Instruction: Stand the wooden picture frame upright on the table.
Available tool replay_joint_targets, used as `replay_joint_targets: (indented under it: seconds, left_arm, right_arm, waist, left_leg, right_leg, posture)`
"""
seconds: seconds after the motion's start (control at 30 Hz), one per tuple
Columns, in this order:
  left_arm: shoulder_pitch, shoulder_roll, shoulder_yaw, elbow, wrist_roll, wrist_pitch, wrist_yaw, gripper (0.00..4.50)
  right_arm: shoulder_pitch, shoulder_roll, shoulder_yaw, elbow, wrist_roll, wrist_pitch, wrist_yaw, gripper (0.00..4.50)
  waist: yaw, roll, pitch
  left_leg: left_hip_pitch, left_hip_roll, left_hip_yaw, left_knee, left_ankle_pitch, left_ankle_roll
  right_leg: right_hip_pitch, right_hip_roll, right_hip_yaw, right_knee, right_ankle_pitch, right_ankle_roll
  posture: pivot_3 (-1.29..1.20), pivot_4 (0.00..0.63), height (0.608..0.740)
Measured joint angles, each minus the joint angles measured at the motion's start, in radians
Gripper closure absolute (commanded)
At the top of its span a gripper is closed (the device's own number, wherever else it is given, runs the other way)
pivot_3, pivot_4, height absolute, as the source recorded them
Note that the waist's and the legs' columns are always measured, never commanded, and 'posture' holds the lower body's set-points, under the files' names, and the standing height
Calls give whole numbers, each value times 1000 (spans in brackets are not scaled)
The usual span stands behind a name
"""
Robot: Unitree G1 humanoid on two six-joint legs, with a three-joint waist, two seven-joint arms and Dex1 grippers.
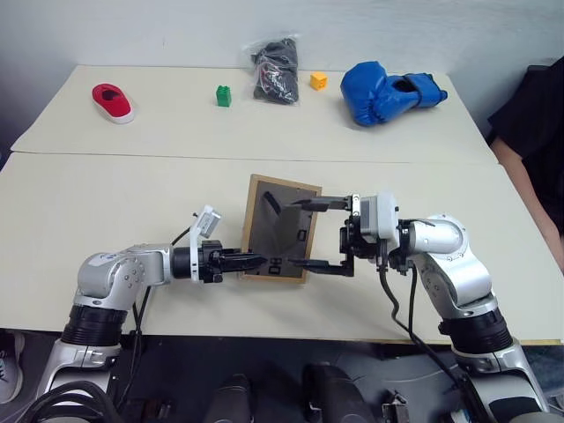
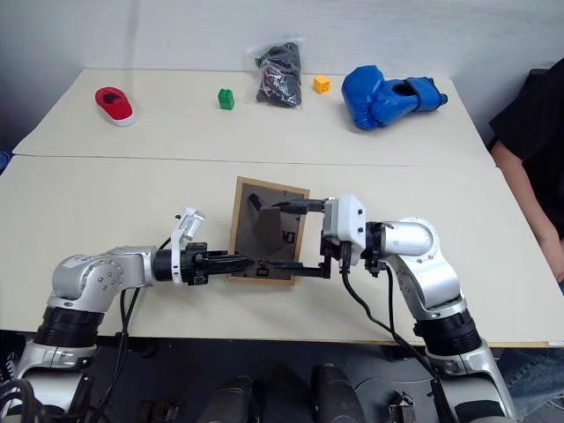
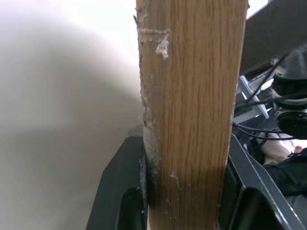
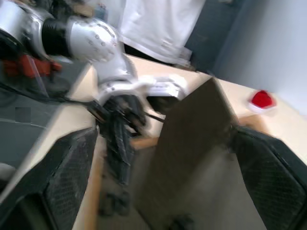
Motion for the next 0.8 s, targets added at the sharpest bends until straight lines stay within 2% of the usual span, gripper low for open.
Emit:
replay_joint_targets:
  seconds: [0.07,0.17,0.23,0.4,0.5,0.6,0.7,0.8]
  left_arm:
    - [-28,19,15,3,-57,92,-12,3246]
    - [-107,97,30,26,-140,310,-24,3246]
    - [-191,198,-28,132,-263,440,-23,3246]
    - [-255,230,-126,272,-479,468,45,3246]
    - [-273,242,-203,324,-621,469,131,3246]
    - [-279,245,-252,353,-749,468,217,3246]
    - [-290,248,-279,370,-860,469,317,3246]
    - [-302,240,-283,422,-965,463,412,3246]
  right_arm:
    - [-23,-16,-45,51,-12,-57,-8,46]
    - [-44,-90,-98,134,-42,-172,12,46]
    - [-37,-156,-94,266,-161,-429,49,46]
    - [-60,-117,-58,411,-320,-749,-22,46]
    - [-123,-49,-33,475,-458,-917,-154,46]
    - [-150,-5,-21,512,-574,-1006,-267,46]
    - [-148,23,25,524,-621,-1019,-337,627]
    - [-130,32,51,521,-642,-1039,-395,1524]
  waist:
    - [1,0,0]
    - [3,0,0]
    - [0,0,0]
    - [-12,0,1]
    - [-22,0,1]
    - [-23,0,1]
    - [-22,0,1]
    - [-20,0,1]
  left_leg:
    - [0,0,0,0,0,0]
    - [-1,0,-1,0,0,0]
    - [0,-1,-1,0,0,0]
    - [1,0,0,-1,1,-2]
    - [1,0,0,-1,2,-3]
    - [0,1,0,0,2,-4]
    - [0,0,0,0,2,-4]
    - [0,0,0,1,2,-4]
  right_leg:
    - [0,0,0,0,0,0]
    - [1,0,-1,-1,0,0]
    - [1,0,0,-1,0,0]
    - [-1,1,2,1,0,0]
    - [-2,1,2,3,0,0]
    - [-3,1,2,3,0,-1]
    - [-3,1,2,4,0,-1]
    - [-3,1,2,4,0,-1]
  posture:
    - [0,150,740]
    - [0,150,740]
    - [0,150,740]
    - [0,150,740]
    - [0,150,740]
    - [0,150,740]
    - [0,150,740]
    - [0,150,740]
